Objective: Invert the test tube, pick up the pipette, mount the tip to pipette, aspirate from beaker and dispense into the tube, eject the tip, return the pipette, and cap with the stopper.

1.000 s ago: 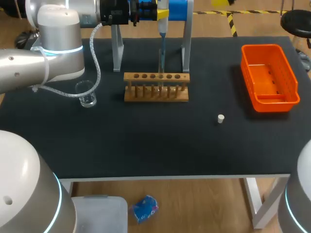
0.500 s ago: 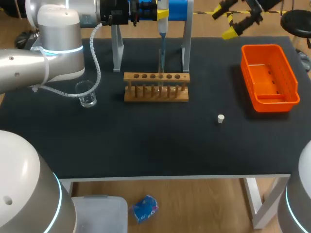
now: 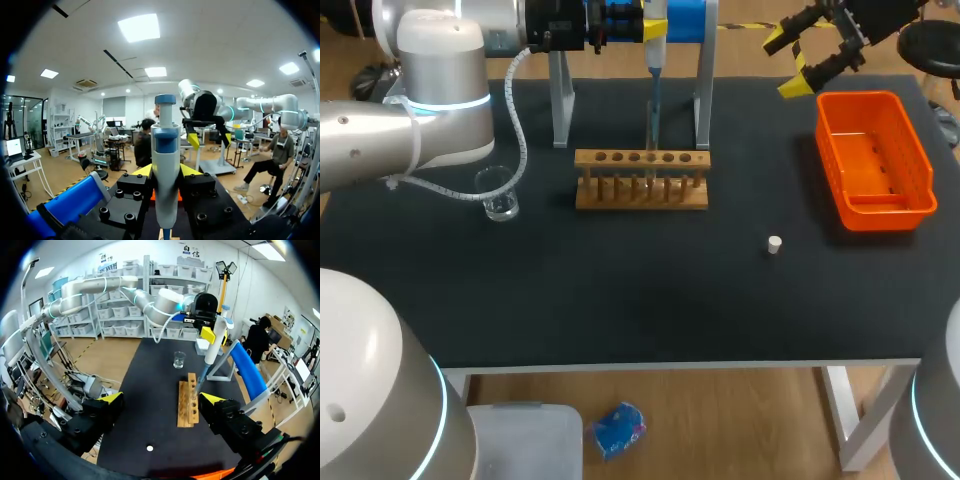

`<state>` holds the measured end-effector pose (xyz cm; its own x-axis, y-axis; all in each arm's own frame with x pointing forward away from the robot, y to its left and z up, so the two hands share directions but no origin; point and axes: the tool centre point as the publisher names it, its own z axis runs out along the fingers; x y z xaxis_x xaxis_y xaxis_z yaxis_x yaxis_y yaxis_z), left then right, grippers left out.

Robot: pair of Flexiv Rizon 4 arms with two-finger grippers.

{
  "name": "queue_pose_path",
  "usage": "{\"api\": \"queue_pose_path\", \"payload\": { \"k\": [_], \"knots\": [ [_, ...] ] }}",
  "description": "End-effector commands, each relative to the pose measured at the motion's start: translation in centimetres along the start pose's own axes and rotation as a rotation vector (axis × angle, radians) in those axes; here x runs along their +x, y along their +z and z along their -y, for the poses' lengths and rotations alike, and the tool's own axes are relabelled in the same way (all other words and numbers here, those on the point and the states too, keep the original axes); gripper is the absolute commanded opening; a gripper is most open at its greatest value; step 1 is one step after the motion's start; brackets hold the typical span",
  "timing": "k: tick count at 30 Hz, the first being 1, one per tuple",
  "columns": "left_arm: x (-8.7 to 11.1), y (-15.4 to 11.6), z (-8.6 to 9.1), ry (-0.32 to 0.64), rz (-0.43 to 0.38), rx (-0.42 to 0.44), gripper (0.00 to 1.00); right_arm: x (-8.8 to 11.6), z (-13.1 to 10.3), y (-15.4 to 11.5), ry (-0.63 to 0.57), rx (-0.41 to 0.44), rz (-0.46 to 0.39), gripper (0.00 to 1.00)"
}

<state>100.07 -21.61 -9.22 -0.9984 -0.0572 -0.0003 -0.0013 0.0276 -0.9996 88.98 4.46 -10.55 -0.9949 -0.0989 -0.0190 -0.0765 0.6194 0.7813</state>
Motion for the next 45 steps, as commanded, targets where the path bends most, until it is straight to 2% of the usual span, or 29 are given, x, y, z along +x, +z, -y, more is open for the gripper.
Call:
{"api": "queue_pose_path", "payload": {
  "k": [1, 3, 9, 13, 25, 38, 45],
  "knots": [
    [0.0, 0.1, 0.1, 0.0, 0.003, -0.001, 0.0, -0.6, 0.3, 1.4, -0.017, -0.033, 0.015, 1.0],
    [0.0, 0.1, 0.1, 0.0, 0.003, -0.001, 0.0, -1.1, 0.9, 2.7, -0.035, -0.006, 0.04, 1.0],
    [0.0, 0.1, 0.1, 0.0, 0.003, -0.001, 0.0, -2.1, 2.5, 5.3, -0.057, -0.03, 0.058, 1.0],
    [0.0, 0.1, 0.1, 0.0, 0.003, -0.001, 0.0, -3.0, 3.2, 6.9, -0.079, -0.005, 0.064, 1.0],
    [0.0, 0.1, 0.1, 0.0, 0.003, -0.001, 0.0, -5.8, 6.2, 11.1, -0.044, 0.0, 0.033, 1.0],
    [0.0, 0.1, 0.1, 0.0, 0.003, -0.001, 0.0, -8.5, 7.5, 14.5, -0.009, -0.002, 0.02, 1.0],
    [0.0, 0.1, 0.1, 0.0, 0.003, -0.001, 0.0, -9.2, 7.6, 15.6, -0.018, -0.024, 0.033, 1.0]
  ]
}}
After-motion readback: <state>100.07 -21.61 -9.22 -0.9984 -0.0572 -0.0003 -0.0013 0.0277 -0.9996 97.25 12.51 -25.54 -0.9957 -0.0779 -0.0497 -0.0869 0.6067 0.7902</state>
